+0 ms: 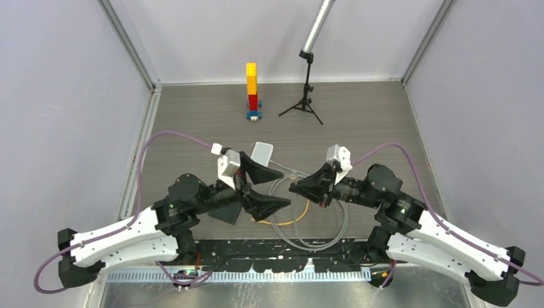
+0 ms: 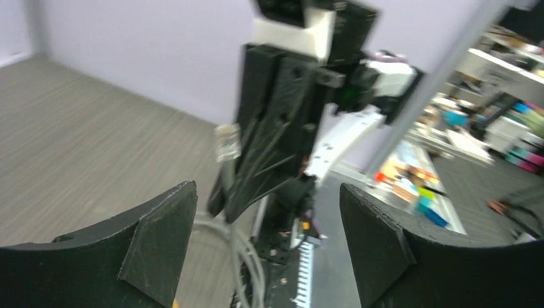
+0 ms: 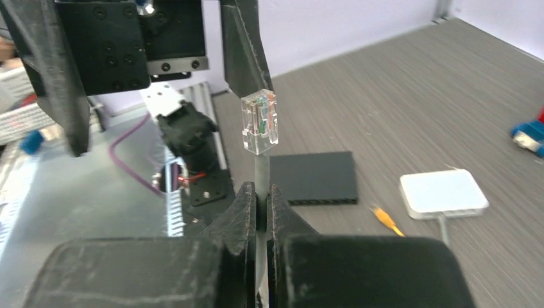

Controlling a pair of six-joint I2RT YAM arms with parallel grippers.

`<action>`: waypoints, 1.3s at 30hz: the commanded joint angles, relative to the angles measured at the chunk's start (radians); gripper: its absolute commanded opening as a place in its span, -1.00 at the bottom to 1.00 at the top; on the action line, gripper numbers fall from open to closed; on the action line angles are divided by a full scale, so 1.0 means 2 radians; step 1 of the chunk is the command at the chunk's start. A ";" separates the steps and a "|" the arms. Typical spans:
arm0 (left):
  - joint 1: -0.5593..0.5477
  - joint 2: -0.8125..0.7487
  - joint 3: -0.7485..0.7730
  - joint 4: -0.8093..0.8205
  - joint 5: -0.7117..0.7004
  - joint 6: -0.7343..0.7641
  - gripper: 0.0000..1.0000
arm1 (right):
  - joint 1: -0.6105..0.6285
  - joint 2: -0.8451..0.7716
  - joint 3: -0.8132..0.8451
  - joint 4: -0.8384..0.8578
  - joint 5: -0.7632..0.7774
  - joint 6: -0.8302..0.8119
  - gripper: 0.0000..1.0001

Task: Insert the plug into the switch port
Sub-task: Pick up the connector from the center of the board.

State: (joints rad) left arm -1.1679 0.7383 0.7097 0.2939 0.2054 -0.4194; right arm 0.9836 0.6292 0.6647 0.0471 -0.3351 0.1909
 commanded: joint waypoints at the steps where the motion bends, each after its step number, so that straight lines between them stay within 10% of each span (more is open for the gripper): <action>1: -0.001 -0.034 0.034 -0.149 -0.178 0.025 0.66 | -0.001 0.017 0.076 -0.144 0.095 -0.068 -0.99; 5: -0.002 -0.053 0.036 -0.200 -0.282 0.023 0.59 | -0.001 0.062 0.123 -0.227 0.131 -0.099 -0.99; 17: -0.002 0.027 0.057 -0.083 -0.240 0.015 0.60 | 0.001 0.133 0.156 -0.223 0.160 -0.099 -0.99; 23: -0.001 0.075 0.116 -0.181 -0.358 -0.074 0.14 | 0.001 0.140 0.156 -0.219 0.160 -0.105 -0.99; 39: -0.002 0.141 0.187 -0.324 -0.379 -0.292 0.04 | 0.011 0.155 0.154 -0.223 0.216 -0.132 -0.99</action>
State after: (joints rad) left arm -1.1694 1.0210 1.0481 -0.2760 -0.5236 -0.8745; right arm 0.9962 0.9272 0.9295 -0.4168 0.0284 -0.0299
